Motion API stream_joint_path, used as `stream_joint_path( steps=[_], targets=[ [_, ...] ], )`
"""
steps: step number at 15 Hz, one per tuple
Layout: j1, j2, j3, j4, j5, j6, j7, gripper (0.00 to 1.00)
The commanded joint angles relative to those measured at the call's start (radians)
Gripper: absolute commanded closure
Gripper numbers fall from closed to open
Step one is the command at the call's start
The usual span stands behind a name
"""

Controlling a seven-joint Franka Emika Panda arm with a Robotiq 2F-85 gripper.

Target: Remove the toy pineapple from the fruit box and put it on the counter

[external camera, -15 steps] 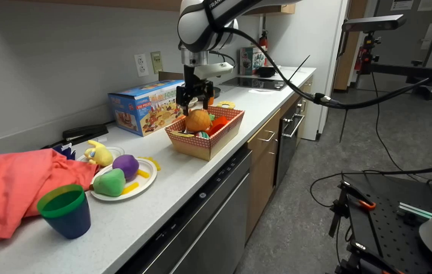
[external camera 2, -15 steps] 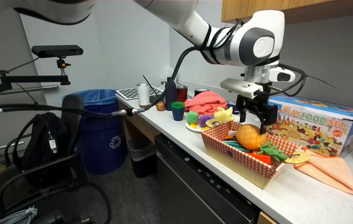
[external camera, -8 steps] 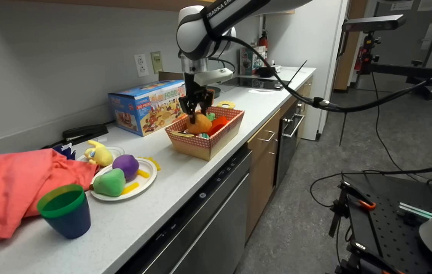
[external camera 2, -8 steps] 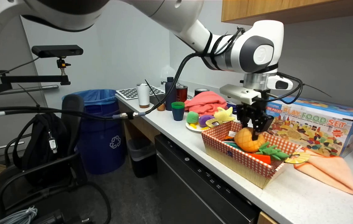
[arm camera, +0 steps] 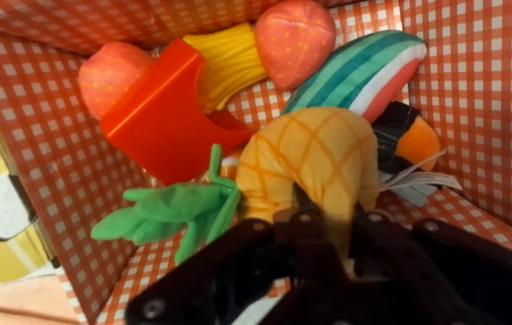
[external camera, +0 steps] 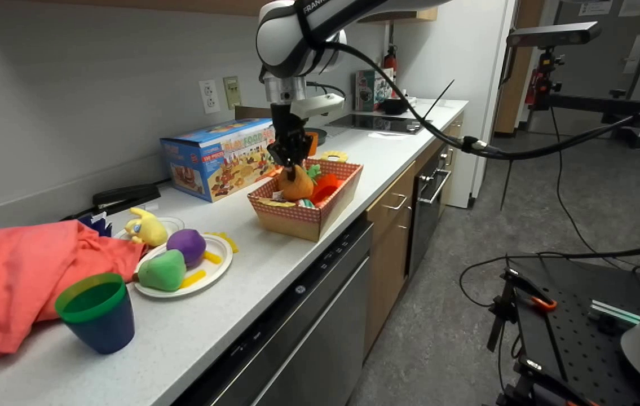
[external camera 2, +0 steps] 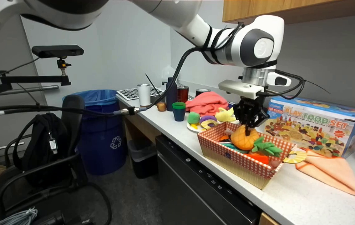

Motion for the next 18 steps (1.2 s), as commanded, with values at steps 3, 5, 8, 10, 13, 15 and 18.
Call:
stream_joint_path(
  steps=[3,5,8,10,13,15,18],
  targets=[
    [-0.030,-0.003,0.020,0.052,0.007,-0.109,-0.136,0.96],
    [-0.030,-0.007,0.015,0.056,0.003,-0.122,-0.141,0.96],
    [-0.022,-0.025,0.004,0.045,-0.011,-0.107,-0.119,0.96],
    [-0.020,-0.042,-0.001,0.043,-0.017,-0.102,-0.109,0.96],
    [-0.022,-0.076,-0.009,0.054,-0.018,-0.112,-0.096,0.96],
    [-0.030,-0.103,-0.018,0.065,-0.016,-0.115,-0.092,0.96],
    [-0.051,-0.117,-0.034,0.109,-0.009,-0.127,-0.090,0.96]
  ],
)
